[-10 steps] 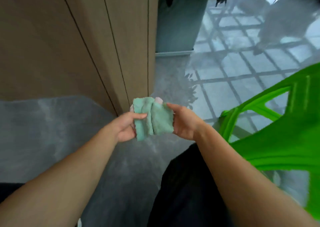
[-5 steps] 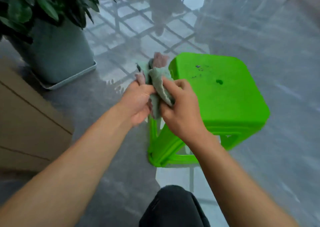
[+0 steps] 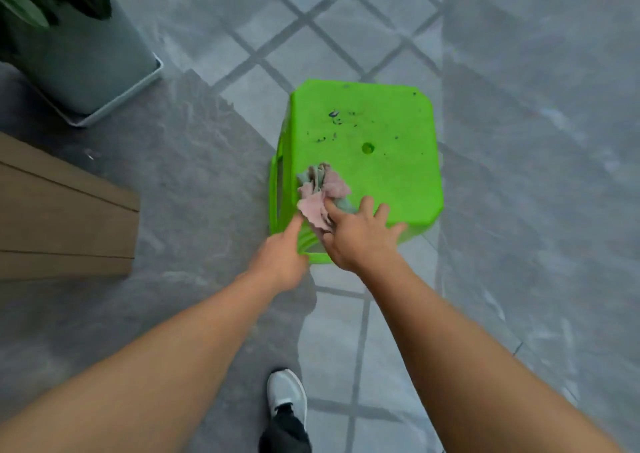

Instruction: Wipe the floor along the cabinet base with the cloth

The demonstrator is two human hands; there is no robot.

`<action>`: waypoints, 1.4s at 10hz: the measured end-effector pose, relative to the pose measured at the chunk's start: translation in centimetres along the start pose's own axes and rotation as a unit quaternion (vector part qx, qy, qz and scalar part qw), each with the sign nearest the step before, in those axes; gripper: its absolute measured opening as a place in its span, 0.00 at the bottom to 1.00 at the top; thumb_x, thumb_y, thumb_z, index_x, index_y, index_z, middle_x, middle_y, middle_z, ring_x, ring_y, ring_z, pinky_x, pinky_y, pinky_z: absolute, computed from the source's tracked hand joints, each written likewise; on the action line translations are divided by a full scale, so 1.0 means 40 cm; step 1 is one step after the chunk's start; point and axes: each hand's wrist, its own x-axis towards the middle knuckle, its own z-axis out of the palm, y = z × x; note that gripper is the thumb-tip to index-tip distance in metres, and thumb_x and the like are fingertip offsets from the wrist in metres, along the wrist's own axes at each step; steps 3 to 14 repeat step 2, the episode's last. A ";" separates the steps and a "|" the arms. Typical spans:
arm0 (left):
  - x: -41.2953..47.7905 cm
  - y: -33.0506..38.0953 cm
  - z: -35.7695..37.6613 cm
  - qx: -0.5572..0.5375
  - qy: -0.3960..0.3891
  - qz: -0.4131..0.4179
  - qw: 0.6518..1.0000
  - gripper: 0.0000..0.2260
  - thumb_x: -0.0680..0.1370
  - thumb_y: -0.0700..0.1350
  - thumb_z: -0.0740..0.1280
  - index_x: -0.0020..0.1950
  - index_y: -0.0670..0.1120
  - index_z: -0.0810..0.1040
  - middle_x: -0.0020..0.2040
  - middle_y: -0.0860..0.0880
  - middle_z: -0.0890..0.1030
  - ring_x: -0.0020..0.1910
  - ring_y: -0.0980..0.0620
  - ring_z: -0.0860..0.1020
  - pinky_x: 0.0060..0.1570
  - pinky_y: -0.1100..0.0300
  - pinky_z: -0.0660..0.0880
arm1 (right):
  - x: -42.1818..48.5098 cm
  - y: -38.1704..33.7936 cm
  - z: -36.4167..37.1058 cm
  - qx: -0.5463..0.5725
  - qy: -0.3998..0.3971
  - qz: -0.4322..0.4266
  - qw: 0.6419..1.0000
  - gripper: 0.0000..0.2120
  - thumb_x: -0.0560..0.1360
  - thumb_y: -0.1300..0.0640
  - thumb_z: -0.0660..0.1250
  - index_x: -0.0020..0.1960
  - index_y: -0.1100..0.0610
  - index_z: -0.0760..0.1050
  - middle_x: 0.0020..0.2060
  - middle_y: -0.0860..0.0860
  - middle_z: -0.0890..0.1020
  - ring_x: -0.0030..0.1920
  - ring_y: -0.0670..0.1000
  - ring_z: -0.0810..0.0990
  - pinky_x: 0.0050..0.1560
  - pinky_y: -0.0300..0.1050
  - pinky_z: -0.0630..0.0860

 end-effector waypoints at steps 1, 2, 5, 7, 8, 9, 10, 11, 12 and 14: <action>-0.063 0.012 -0.044 0.015 -0.018 -0.054 0.998 0.38 0.76 0.46 0.67 0.80 0.49 0.48 0.62 0.32 0.79 0.62 0.33 0.77 0.57 0.47 0.73 | -0.028 -0.034 -0.080 -0.046 0.014 -0.002 0.999 0.27 0.76 0.43 0.61 0.73 0.40 0.58 0.66 0.60 0.66 0.66 0.66 0.63 0.64 0.77 0.51; -0.142 0.001 -0.124 0.013 0.040 -0.073 0.996 0.25 0.74 0.44 0.67 0.70 0.44 0.65 0.58 0.37 0.82 0.62 0.36 0.78 0.59 0.48 0.74 | -0.110 -0.095 -0.135 0.024 0.094 -0.013 0.995 0.21 0.74 0.52 0.63 0.66 0.46 0.67 0.62 0.58 0.72 0.61 0.64 0.68 0.63 0.68 0.61; -0.142 0.001 -0.124 0.013 0.040 -0.073 0.996 0.25 0.74 0.44 0.67 0.70 0.44 0.65 0.58 0.37 0.82 0.62 0.36 0.78 0.59 0.48 0.74 | -0.110 -0.095 -0.135 0.024 0.094 -0.013 0.995 0.21 0.74 0.52 0.63 0.66 0.46 0.67 0.62 0.58 0.72 0.61 0.64 0.68 0.63 0.68 0.61; -0.142 0.001 -0.124 0.013 0.040 -0.073 0.996 0.25 0.74 0.44 0.67 0.70 0.44 0.65 0.58 0.37 0.82 0.62 0.36 0.78 0.59 0.48 0.74 | -0.110 -0.095 -0.135 0.024 0.094 -0.013 0.995 0.21 0.74 0.52 0.63 0.66 0.46 0.67 0.62 0.58 0.72 0.61 0.64 0.68 0.63 0.68 0.61; -0.142 0.001 -0.124 0.013 0.040 -0.073 0.996 0.25 0.74 0.44 0.67 0.70 0.44 0.65 0.58 0.37 0.82 0.62 0.36 0.78 0.59 0.48 0.74 | -0.110 -0.095 -0.135 0.024 0.094 -0.013 0.995 0.21 0.74 0.52 0.63 0.66 0.46 0.67 0.62 0.58 0.72 0.61 0.64 0.68 0.63 0.68 0.61; -0.142 0.001 -0.124 0.013 0.040 -0.073 0.996 0.25 0.74 0.44 0.67 0.70 0.44 0.65 0.58 0.37 0.82 0.62 0.36 0.78 0.59 0.48 0.74 | -0.110 -0.095 -0.135 0.024 0.094 -0.013 0.995 0.21 0.74 0.52 0.63 0.66 0.46 0.67 0.62 0.58 0.72 0.61 0.64 0.68 0.63 0.68 0.61; -0.142 0.001 -0.124 0.013 0.040 -0.073 0.996 0.25 0.74 0.44 0.67 0.70 0.44 0.65 0.58 0.37 0.82 0.62 0.36 0.78 0.59 0.48 0.74 | -0.110 -0.095 -0.135 0.024 0.094 -0.013 0.995 0.21 0.74 0.52 0.63 0.66 0.46 0.67 0.62 0.58 0.72 0.61 0.64 0.68 0.63 0.68 0.61; -0.142 0.001 -0.124 0.013 0.040 -0.073 0.996 0.25 0.74 0.44 0.67 0.70 0.44 0.65 0.58 0.37 0.82 0.62 0.36 0.78 0.59 0.48 0.74 | -0.110 -0.095 -0.135 0.024 0.094 -0.013 0.995 0.21 0.74 0.52 0.63 0.66 0.46 0.67 0.62 0.58 0.72 0.61 0.64 0.68 0.63 0.68 0.61; -0.142 0.001 -0.124 0.013 0.040 -0.073 0.996 0.25 0.74 0.44 0.67 0.70 0.44 0.65 0.58 0.37 0.82 0.62 0.36 0.78 0.59 0.48 0.74 | -0.110 -0.095 -0.135 0.024 0.094 -0.013 0.995 0.21 0.74 0.52 0.63 0.66 0.46 0.67 0.62 0.58 0.72 0.61 0.64 0.68 0.63 0.68 0.61; -0.142 0.001 -0.124 0.013 0.040 -0.073 0.996 0.25 0.74 0.44 0.67 0.70 0.44 0.65 0.58 0.37 0.82 0.62 0.36 0.78 0.59 0.48 0.74 | -0.110 -0.095 -0.135 0.024 0.094 -0.013 0.995 0.21 0.74 0.52 0.63 0.66 0.46 0.67 0.62 0.58 0.72 0.61 0.64 0.68 0.63 0.68 0.61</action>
